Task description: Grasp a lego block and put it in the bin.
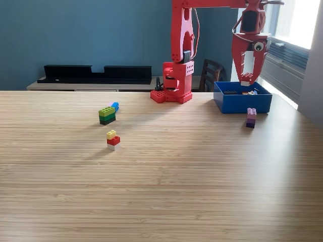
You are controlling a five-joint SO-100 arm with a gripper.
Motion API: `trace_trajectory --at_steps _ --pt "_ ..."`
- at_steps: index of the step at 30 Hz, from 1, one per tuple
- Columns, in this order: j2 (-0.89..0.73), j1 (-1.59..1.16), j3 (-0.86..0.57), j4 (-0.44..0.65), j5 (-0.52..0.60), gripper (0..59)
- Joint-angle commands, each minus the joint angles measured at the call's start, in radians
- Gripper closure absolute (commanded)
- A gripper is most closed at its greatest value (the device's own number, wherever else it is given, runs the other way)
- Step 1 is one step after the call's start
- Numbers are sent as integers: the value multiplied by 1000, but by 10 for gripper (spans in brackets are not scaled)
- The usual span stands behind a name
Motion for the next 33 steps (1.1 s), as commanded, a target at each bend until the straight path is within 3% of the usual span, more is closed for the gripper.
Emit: trace_trajectory --at_steps 1,8,12,14,16,20,25,33 --pt "92 -167 -14 31 -77 586" --pt "92 -256 -9 51 -137 575" --pt "92 -256 2 51 -161 381" --pt "92 -255 3 51 -163 334" --pt "94 -255 3 51 -164 325" --pt "98 -244 -6 51 -169 372" --pt "106 -166 -31 49 -144 585" --pt "107 239 -141 49 -37 585"
